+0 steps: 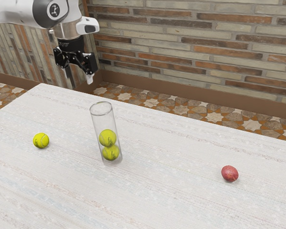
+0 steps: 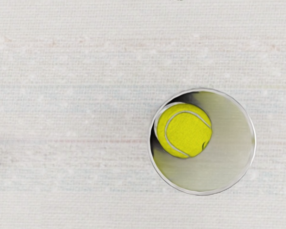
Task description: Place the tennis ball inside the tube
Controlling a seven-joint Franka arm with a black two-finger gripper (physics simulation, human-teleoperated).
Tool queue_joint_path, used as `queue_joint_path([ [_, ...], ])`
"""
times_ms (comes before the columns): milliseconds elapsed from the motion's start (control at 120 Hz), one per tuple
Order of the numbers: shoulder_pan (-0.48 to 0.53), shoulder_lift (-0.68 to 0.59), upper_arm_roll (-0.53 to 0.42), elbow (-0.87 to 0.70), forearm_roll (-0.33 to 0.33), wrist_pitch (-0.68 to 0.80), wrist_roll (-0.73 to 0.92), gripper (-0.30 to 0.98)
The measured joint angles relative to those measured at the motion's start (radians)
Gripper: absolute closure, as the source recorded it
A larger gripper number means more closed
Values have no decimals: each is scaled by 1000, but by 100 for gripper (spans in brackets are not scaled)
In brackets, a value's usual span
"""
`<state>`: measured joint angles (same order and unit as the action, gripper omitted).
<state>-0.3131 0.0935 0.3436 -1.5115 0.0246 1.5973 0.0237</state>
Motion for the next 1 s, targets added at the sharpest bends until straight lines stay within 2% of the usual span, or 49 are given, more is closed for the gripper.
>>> queue_joint_path([
  [175, 23, -27, 9, -66, -4, -1, 6, 2],
  [283, 177, -7, 15, -146, -18, 31, 13, 2],
  [375, 294, 76, 18, -204, -47, 106, 26, 2],
  [625, 382, 282, 49, -297, -136, 304, 83, 2],
  [733, 390, 317, 78, -323, -160, 367, 117, 2],
  [1000, 409, 366, 83, -321, -187, 538, 204, 3],
])
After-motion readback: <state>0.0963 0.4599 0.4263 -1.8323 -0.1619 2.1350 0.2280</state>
